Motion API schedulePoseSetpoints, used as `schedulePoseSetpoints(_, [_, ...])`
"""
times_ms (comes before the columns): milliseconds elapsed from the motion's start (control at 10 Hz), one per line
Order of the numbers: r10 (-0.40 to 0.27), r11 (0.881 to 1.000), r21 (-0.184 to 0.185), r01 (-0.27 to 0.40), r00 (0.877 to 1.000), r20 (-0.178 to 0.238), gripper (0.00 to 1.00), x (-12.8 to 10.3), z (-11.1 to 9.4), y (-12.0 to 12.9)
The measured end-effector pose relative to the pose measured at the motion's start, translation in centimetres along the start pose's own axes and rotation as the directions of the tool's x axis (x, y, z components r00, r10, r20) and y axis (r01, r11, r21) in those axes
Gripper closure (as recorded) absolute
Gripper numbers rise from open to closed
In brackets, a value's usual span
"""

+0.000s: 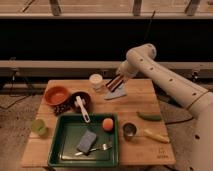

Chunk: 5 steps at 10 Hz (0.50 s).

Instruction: Place eraser in paper cup

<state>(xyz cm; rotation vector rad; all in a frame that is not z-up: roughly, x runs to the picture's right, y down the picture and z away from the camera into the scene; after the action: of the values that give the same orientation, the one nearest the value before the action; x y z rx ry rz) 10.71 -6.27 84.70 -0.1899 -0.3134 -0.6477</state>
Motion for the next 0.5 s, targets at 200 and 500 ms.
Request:
schedulePoseSetpoints(200, [-0.004,1.0,0.004,0.004,1.0,-0.003,1.0,-0.1,0.1,-0.1])
schedulePoseSetpoints(500, [-0.019,0.995,0.094,0.027,0.996,-0.085,1.0,1.4,1.4,-2.6])
